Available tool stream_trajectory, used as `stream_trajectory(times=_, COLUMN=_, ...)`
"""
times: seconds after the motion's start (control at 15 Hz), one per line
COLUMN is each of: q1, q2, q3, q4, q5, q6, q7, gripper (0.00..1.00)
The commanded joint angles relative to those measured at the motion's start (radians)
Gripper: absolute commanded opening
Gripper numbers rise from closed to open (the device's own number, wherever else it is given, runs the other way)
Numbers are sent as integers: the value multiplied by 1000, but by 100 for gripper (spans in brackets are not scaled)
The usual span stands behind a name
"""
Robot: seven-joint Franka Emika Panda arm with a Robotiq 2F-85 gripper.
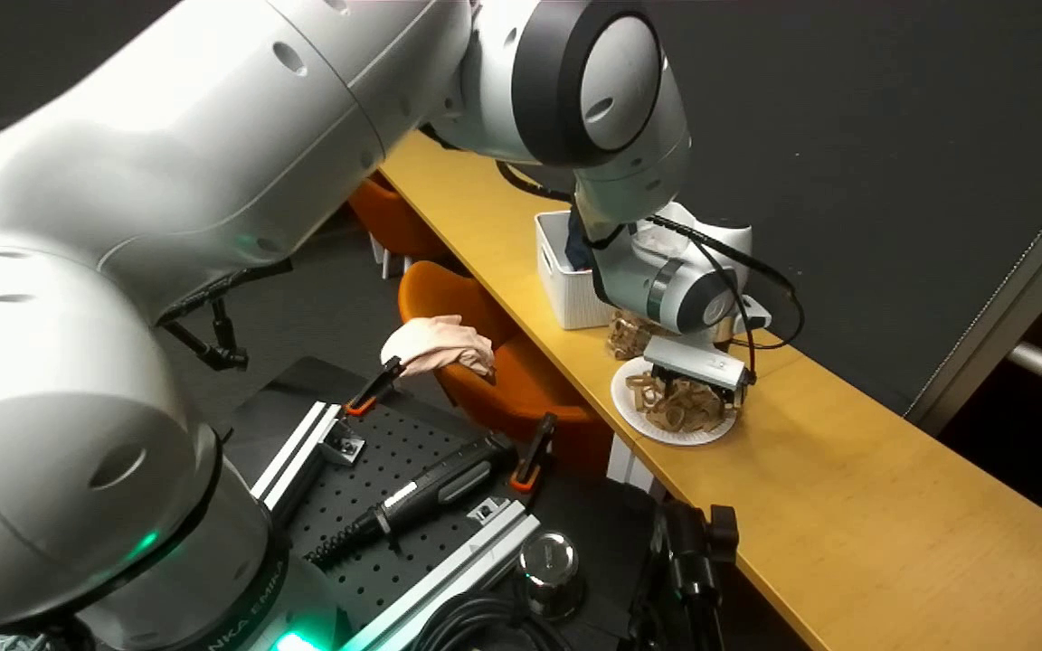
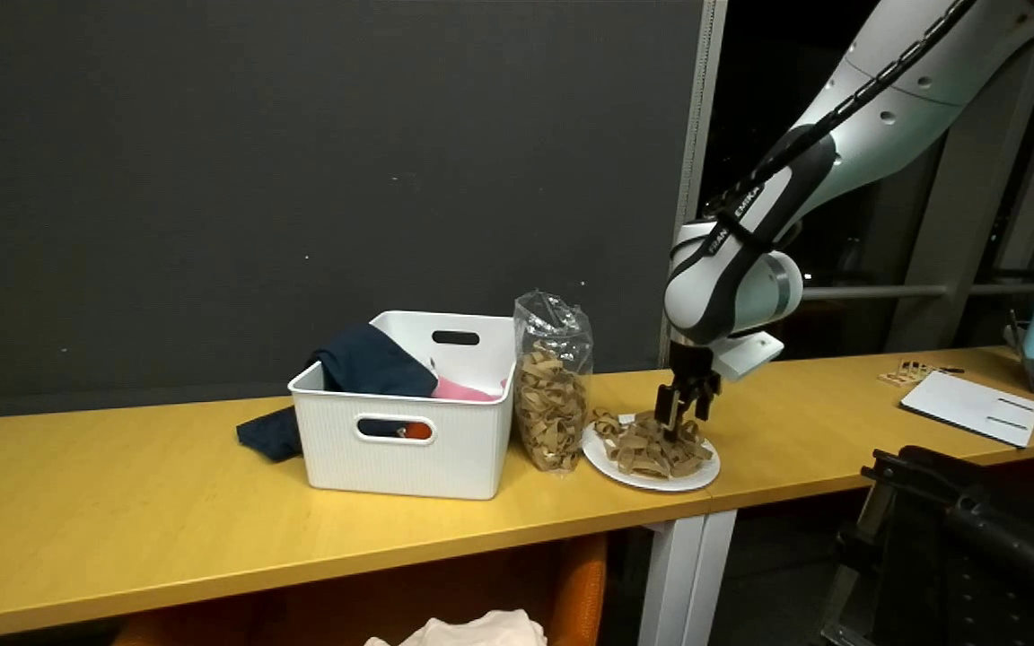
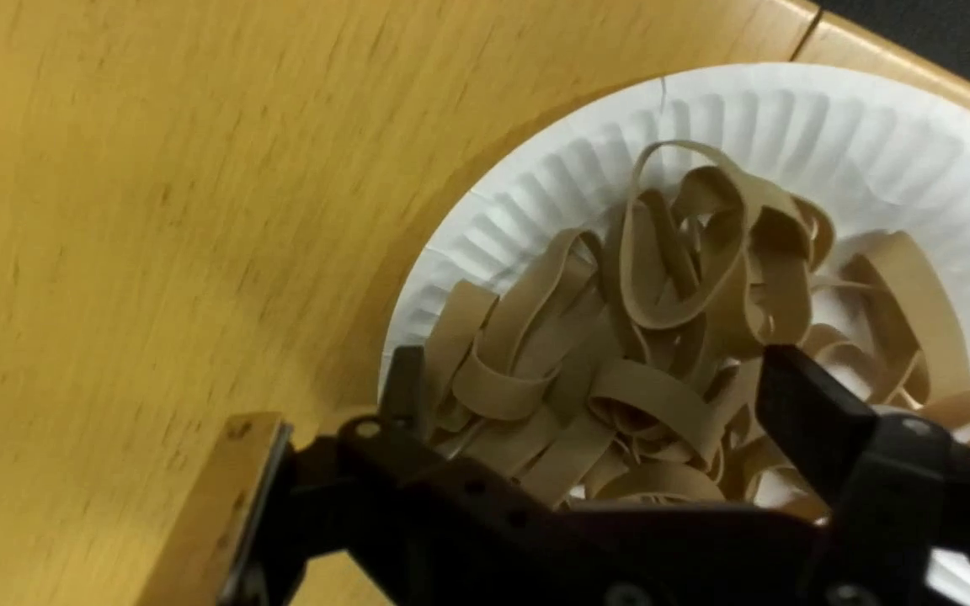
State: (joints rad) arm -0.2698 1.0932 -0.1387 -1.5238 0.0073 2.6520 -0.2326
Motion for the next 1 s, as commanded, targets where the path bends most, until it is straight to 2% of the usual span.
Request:
stream_trajectory(times=0.0, q1=-23, q2=70, q3=24, q4=87, q5=-19, q6=15, q7=4, gripper=100)
stream_trajectory(times=0.07, q1=-22, q2=80, q3=25, q4=100, q5=-18, q6=19, q7=6, gripper=99)
stream_trajectory(times=0.13, q1=-23, q2=90, q3=26, q4=114, q5=-16, q6=20, q7=8, gripper=74)
stream_trajectory(times=0.27, q1=-26, q2=105, q3=30, q4=138, q5=-13, q6=19, q7=9, gripper=73)
stream_trajectory(times=0.67, q1=-27, q2=131, q3=33, q4=187, q5=-4, q6=22, q7=33, gripper=26)
stream_trajectory(times=0.87, q1=-12, q2=126, q3=20, q4=193, q5=-3, q6=20, q7=76, gripper=5)
stream_trajectory(times=0.93, q1=-6, q2=110, q3=17, q4=181, q5=-3, q6=19, q7=89, gripper=1)
